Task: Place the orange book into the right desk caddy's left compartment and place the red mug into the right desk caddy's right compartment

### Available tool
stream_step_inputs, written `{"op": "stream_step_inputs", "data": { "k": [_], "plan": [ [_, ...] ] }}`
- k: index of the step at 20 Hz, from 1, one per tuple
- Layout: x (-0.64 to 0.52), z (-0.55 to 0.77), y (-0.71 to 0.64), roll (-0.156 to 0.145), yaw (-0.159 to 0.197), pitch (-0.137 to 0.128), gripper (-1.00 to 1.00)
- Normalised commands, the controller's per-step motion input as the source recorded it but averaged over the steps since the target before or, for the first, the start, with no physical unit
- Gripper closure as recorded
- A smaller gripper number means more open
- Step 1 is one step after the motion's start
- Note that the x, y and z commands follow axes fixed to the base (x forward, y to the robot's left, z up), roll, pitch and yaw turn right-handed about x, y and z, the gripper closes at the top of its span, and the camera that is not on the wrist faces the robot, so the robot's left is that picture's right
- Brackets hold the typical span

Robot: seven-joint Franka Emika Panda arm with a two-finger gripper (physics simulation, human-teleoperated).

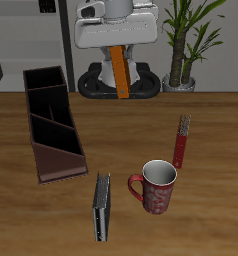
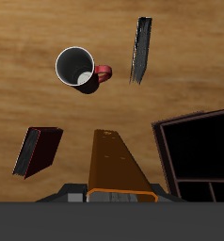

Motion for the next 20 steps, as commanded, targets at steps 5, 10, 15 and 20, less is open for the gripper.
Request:
{"op": "stream_step_inputs", "data": {
  "k": [5, 10, 15, 20],
  "plan": [
    [0.28, 0.06, -0.67, -0.007, 0.013, 0.032, 1.00],
    [0.29, -0.02, -0.67, -0.082, -0.014, 0.005, 1.00],
    [0.08, -0.10, -0.31, -0.051, -0.017, 0.014, 1.00],
    [0.05, -0.21, -0.34, -0.052, -0.006, 0.019, 1.00]
  ]
}}
